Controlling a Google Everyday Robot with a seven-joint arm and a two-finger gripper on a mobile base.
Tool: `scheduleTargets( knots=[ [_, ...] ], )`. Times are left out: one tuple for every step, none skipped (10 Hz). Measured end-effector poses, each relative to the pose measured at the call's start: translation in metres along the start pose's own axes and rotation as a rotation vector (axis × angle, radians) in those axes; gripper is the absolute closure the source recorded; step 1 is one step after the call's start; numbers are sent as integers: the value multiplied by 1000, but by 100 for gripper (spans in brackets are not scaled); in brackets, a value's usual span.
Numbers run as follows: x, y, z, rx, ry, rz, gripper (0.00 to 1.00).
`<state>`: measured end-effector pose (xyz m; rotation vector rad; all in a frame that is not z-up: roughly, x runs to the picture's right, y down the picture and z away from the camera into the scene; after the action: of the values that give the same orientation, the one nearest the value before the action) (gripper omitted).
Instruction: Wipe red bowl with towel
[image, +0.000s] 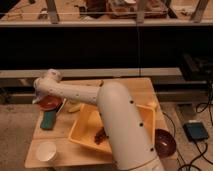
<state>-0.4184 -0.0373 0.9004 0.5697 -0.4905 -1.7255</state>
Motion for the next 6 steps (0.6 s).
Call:
scheduleTargets(
  knots=[
    [-8,-5,-2,11,-10,-6,100],
    [-16,-9,-4,21,-21,-11,100],
    [-27,-14,-6,30,-34,-16,100],
    [-32,-17,-7,35,-43,-17,100],
    [-46,-22,-8,39,-58,-14,100],
    [-54,-21,-13,33,-62,-4,100]
  ],
)
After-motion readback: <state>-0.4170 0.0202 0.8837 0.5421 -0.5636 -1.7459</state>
